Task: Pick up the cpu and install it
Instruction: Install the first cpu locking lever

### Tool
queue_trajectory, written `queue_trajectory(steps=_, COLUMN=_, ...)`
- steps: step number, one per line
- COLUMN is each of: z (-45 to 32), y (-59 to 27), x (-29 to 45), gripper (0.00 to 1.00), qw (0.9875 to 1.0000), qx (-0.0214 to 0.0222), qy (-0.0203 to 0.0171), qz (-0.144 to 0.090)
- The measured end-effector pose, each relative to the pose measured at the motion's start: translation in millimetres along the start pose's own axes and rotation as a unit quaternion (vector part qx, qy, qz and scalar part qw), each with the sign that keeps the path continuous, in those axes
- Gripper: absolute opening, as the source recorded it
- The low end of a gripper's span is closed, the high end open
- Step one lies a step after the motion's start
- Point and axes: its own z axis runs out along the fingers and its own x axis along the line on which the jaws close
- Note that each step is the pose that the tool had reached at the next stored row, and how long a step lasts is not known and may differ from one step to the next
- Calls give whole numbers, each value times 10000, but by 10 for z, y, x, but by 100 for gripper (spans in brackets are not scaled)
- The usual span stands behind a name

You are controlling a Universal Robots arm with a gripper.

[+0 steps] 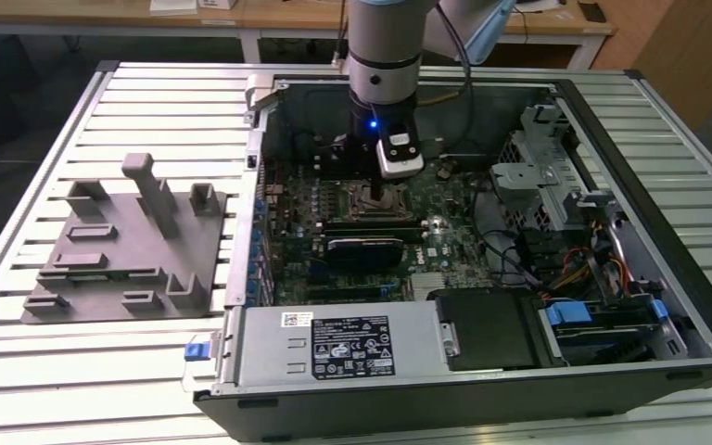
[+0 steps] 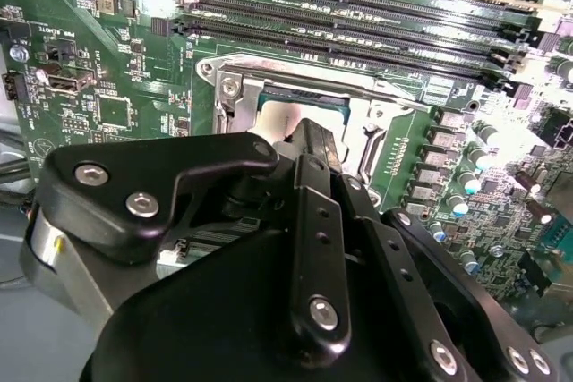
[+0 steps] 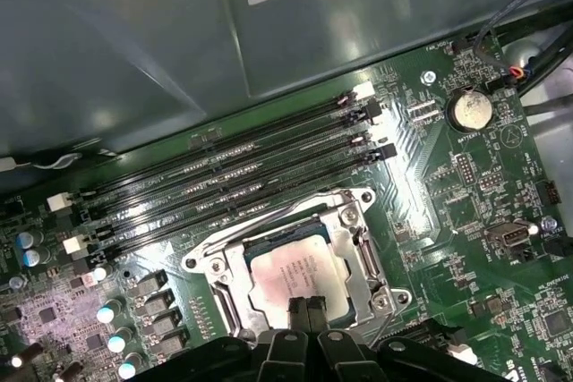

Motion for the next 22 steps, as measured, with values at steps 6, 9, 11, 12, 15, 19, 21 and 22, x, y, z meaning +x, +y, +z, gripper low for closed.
queue_trajectory(steps=6, z=-77, y=0, x=-4, gripper=11, qw=10000, qx=-1, qy=0, qz=-13)
queue_trajectory(steps=9, z=-133, y=1, x=-7, gripper=11, qw=10000, qx=-1, qy=0, qz=-16)
queue_trajectory(steps=11, z=-172, y=1, x=-9, gripper=11, qw=10000, qx=-1, qy=0, qz=-18)
queue_trajectory(steps=12, z=-193, y=1, x=-10, gripper=11, qw=10000, qx=0, qy=0, qz=-19)
queue_trajectory(steps=15, z=-254, y=2, x=-13, gripper=11, qw=10000, qx=0, qy=0, qz=-22)
queue_trajectory(steps=19, z=-286, y=3, x=-15, gripper=11, qw=10000, qx=-2, qy=0, qz=-25)
queue_trajectory(steps=21, z=-286, y=4, x=-18, gripper=11, qw=10000, qx=-3, qy=0, qz=-45)
queue_trajectory(steps=22, z=-286, y=5, x=-20, gripper=11, qw=10000, qx=-5, qy=1, qz=-78)
